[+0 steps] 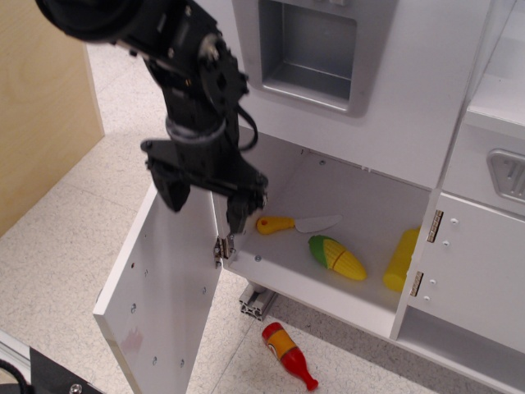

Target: Close low fridge

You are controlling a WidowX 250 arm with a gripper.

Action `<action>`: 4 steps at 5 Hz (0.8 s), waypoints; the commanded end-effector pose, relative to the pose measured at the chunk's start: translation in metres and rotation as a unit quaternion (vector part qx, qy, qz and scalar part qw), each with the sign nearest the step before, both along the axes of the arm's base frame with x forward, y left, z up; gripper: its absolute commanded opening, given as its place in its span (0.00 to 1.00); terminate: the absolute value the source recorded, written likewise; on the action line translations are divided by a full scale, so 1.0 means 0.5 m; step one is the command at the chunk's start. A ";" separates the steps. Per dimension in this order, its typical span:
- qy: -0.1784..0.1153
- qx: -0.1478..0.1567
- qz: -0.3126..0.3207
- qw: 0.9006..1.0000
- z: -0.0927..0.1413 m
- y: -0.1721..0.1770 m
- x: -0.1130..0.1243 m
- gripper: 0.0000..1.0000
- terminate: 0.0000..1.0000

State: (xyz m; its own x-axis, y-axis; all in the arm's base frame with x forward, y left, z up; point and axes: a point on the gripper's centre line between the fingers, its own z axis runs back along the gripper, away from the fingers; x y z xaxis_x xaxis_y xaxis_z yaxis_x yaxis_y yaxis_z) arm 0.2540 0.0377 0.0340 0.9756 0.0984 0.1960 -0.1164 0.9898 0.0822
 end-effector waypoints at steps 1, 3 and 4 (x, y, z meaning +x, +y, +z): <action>-0.042 0.039 0.074 0.996 0.041 0.107 0.064 1.00 0.00; -0.015 0.024 0.071 0.997 -0.005 0.124 0.079 1.00 0.00; -0.008 0.014 0.081 0.997 -0.027 0.112 0.081 1.00 0.00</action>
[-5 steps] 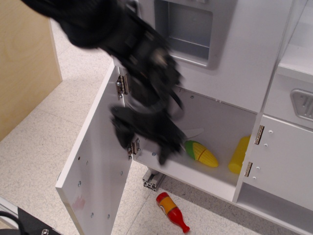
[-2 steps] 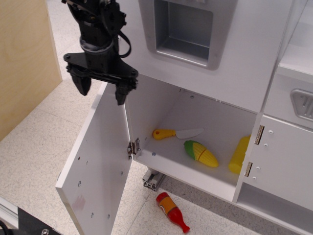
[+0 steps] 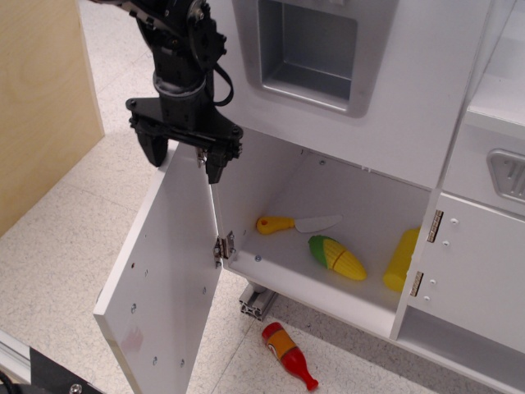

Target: Close low fridge

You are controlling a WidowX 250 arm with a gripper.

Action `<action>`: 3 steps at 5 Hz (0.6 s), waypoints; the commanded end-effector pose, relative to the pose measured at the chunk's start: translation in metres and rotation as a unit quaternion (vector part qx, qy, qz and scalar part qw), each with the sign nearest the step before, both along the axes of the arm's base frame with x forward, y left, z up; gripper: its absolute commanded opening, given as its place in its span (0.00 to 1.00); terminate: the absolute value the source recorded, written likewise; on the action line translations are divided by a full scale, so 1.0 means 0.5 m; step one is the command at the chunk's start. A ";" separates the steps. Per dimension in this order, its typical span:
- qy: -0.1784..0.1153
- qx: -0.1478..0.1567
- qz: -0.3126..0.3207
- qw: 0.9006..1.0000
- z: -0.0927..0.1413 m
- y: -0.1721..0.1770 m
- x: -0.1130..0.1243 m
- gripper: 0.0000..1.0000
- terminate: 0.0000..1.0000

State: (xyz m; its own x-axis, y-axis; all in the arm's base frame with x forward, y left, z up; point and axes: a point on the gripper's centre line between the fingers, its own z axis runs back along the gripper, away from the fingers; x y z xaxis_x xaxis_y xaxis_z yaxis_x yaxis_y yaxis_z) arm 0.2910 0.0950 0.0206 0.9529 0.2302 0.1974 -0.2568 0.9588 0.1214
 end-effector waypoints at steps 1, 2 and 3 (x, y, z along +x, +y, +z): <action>-0.005 -0.009 0.015 1.000 -0.010 -0.011 0.009 1.00 0.00; -0.006 -0.023 0.018 1.000 -0.016 -0.032 0.015 1.00 0.00; -0.008 -0.029 0.014 0.999 -0.017 -0.055 0.021 1.00 0.00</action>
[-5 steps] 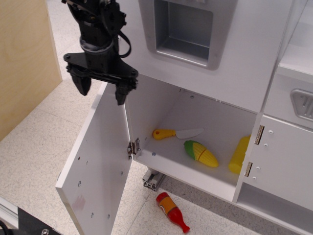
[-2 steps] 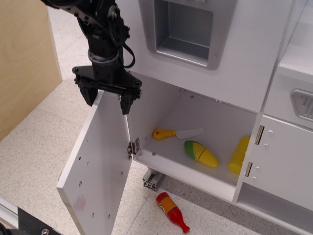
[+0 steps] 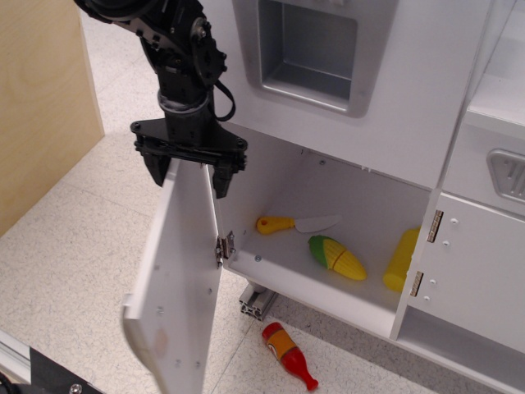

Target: Close low fridge

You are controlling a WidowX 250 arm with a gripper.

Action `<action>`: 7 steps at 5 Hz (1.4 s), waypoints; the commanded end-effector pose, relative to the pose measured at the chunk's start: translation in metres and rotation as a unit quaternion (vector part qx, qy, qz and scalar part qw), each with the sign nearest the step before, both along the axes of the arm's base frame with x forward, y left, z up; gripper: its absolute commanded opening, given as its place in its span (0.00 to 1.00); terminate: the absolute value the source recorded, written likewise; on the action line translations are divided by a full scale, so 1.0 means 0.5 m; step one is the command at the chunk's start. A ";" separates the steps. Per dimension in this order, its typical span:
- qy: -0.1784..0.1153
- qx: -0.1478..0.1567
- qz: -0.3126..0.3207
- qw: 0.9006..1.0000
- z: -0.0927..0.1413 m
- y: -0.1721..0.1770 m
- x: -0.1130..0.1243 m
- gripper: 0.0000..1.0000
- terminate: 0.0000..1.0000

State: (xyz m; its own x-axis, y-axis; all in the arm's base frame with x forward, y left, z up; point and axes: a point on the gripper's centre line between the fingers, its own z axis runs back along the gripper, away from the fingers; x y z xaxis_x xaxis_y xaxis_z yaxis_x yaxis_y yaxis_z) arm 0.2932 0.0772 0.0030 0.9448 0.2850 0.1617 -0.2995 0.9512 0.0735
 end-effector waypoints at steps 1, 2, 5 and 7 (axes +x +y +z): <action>-0.016 -0.014 -0.016 1.000 0.019 -0.053 0.028 1.00 0.00; -0.024 -0.021 -0.021 0.999 0.039 -0.076 0.027 1.00 0.00; -0.030 -0.052 -0.083 0.995 0.134 -0.104 -0.056 1.00 0.00; -0.004 -0.011 -0.107 0.994 0.043 -0.065 -0.112 1.00 0.00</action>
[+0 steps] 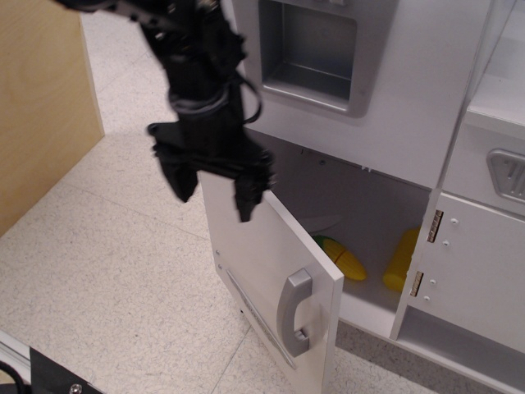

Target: Close low fridge

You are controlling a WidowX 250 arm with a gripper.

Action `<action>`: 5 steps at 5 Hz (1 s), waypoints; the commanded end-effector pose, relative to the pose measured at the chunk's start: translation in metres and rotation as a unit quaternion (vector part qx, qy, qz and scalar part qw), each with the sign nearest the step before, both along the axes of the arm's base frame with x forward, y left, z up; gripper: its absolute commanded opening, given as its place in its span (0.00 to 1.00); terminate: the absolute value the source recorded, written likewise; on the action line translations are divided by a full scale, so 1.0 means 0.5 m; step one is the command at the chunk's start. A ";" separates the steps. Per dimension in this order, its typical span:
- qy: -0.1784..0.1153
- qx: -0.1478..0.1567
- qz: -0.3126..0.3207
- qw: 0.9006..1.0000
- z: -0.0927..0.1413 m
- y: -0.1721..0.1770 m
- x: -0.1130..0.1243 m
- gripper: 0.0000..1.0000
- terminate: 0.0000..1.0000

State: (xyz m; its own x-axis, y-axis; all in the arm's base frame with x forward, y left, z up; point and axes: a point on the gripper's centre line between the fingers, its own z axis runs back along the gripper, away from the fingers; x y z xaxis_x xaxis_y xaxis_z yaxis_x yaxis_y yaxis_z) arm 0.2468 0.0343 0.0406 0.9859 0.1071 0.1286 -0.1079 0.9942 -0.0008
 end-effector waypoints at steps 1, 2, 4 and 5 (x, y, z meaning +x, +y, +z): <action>-0.004 0.051 -0.011 0.999 -0.104 0.023 -0.034 1.00 0.00; -0.011 0.045 0.002 0.999 -0.147 0.007 -0.029 1.00 0.00; -0.019 0.032 0.033 0.999 -0.183 -0.033 0.013 1.00 0.00; -0.025 0.021 0.052 0.998 -0.186 -0.051 0.039 1.00 0.00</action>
State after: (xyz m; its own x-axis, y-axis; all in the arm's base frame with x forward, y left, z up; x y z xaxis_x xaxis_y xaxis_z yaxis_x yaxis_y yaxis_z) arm 0.2653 0.0062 -0.0624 0.9664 0.2032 0.1573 -0.2118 0.9765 0.0396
